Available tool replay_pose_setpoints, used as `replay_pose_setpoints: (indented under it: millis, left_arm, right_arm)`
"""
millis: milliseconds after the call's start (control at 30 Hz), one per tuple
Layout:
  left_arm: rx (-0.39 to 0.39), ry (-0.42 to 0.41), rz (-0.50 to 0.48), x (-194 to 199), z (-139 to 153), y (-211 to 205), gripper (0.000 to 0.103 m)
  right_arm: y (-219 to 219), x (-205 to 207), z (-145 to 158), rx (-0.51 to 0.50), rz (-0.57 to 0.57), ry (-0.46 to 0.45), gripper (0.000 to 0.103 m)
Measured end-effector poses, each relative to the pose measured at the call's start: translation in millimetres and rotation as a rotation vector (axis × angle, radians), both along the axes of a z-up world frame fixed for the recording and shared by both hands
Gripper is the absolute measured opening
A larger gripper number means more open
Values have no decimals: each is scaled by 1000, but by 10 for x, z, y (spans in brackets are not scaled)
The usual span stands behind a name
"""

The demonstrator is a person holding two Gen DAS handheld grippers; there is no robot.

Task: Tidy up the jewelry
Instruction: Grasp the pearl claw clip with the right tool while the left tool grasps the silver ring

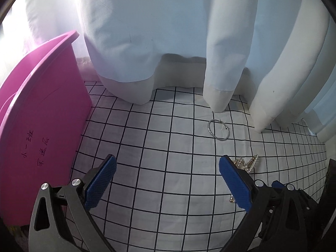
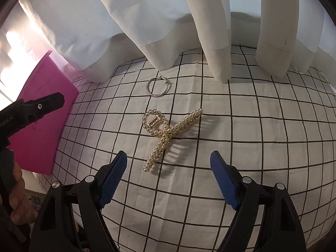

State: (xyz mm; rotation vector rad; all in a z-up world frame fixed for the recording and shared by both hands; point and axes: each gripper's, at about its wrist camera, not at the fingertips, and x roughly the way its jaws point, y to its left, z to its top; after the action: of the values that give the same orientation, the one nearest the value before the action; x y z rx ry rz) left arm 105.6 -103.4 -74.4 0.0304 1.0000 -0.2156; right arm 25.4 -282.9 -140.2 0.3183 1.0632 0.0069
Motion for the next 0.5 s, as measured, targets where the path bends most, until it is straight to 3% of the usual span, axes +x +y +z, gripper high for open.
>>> replay_pose_setpoints:
  millis: [300, 500]
  left_arm:
    - [-9, 16, -93, 317, -276, -149, 96]
    - [-20, 36, -118, 476, -402, -215, 96]
  right_arm:
    - [99, 200, -331, -55, -127, 43, 78]
    - [178, 271, -367, -162, -160, 8, 77]
